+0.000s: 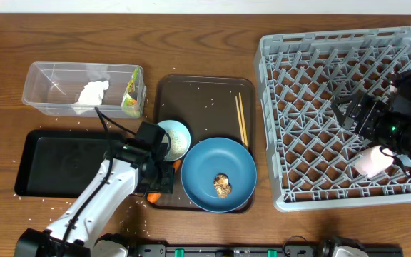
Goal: Sort waste into correct bins and load items into the dishwasher rack
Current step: 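Grasp the carrot with the left gripper and lift it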
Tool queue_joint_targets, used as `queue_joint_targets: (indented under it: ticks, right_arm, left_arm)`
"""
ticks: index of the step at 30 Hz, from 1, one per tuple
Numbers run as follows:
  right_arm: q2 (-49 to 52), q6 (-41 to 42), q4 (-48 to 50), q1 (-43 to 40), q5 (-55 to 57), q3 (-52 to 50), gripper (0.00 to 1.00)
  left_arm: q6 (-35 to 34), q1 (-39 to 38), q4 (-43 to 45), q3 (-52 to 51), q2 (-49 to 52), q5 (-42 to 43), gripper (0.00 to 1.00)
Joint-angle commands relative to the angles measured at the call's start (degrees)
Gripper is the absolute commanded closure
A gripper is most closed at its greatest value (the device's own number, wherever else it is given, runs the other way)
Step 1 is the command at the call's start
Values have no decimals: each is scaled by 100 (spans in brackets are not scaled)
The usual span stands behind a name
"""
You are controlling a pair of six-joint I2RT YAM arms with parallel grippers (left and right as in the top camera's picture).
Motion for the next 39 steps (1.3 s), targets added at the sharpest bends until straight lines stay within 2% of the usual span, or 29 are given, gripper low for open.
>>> queue_joint_targets:
  ticks: [1, 4, 7, 10, 25, 27, 32, 34, 39]
  right_arm:
    - [2, 55, 20, 39, 2, 2, 14]
    - [2, 55, 31, 39, 2, 2, 14]
    - [2, 55, 55, 39, 2, 2, 14]
    - [2, 55, 83, 39, 0, 2, 14]
    - [2, 55, 81, 39, -2, 2, 14]
    - [2, 55, 72, 39, -2, 2, 14]
    - [2, 55, 59, 39, 0, 2, 14]
    - [2, 55, 59, 39, 0, 2, 14]
    - [2, 52, 61, 37, 2, 2, 14]
  left_arm:
    - [-133, -22, 199, -258, 37, 31, 45]
    - [-380, -22, 332, -354, 37, 31, 50]
    - [-400, -22, 332, -356, 37, 31, 51]
    - [-393, -22, 334, -356, 37, 28, 57]
    - [-354, -22, 916, -645, 57, 31, 59]
    - [-354, -22, 925, -645, 116, 28, 67]
    - [-356, -22, 970, -656, 457, 31, 68]
    - [-404, -22, 970, -649, 579, 42, 85]
    - [-420, -22, 741, -481, 461, 52, 86]
